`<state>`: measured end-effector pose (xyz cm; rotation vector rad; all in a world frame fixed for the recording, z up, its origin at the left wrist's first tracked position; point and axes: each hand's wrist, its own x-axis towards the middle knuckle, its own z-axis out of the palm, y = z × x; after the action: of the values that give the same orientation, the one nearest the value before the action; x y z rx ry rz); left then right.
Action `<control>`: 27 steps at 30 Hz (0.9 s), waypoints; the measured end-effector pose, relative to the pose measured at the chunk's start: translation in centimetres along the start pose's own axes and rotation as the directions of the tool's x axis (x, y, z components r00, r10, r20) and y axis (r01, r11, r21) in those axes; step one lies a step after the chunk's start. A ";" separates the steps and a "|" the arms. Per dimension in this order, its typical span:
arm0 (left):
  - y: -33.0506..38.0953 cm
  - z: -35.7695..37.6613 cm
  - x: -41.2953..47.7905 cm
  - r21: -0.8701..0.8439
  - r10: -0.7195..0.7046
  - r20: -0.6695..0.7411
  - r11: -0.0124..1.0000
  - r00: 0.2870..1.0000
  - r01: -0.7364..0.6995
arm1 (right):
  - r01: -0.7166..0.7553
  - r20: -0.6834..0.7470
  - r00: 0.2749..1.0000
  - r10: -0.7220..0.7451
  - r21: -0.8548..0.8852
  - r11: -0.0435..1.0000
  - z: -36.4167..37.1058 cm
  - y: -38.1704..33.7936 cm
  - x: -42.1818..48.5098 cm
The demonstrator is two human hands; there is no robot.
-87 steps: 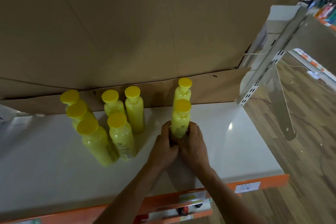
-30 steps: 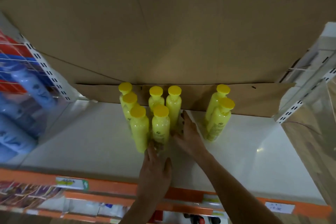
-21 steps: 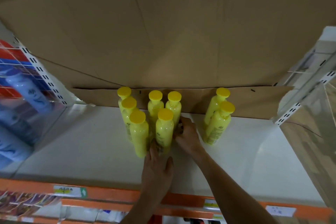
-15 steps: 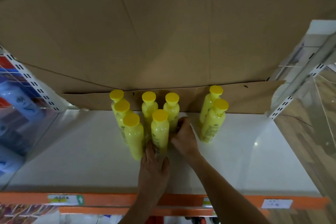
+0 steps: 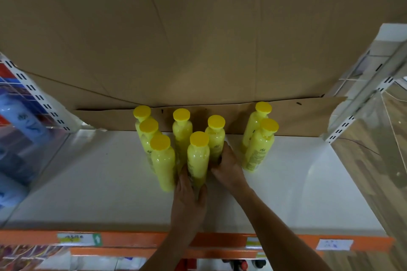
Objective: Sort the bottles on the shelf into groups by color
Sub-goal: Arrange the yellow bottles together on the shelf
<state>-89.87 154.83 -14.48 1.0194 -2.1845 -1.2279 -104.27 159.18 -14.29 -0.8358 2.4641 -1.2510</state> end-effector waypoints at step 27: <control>-0.6 0.0 1.1 0.003 -0.007 0.071 1.000 0.997 0.007 | -0.054 -0.042 0.998 0.056 0.047 0.997 0.4 0.3 -0.5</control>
<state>-90.30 153.79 -14.94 1.0001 -2.2381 -1.2830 -103.77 159.36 -14.82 -0.7321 2.4645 -1.3144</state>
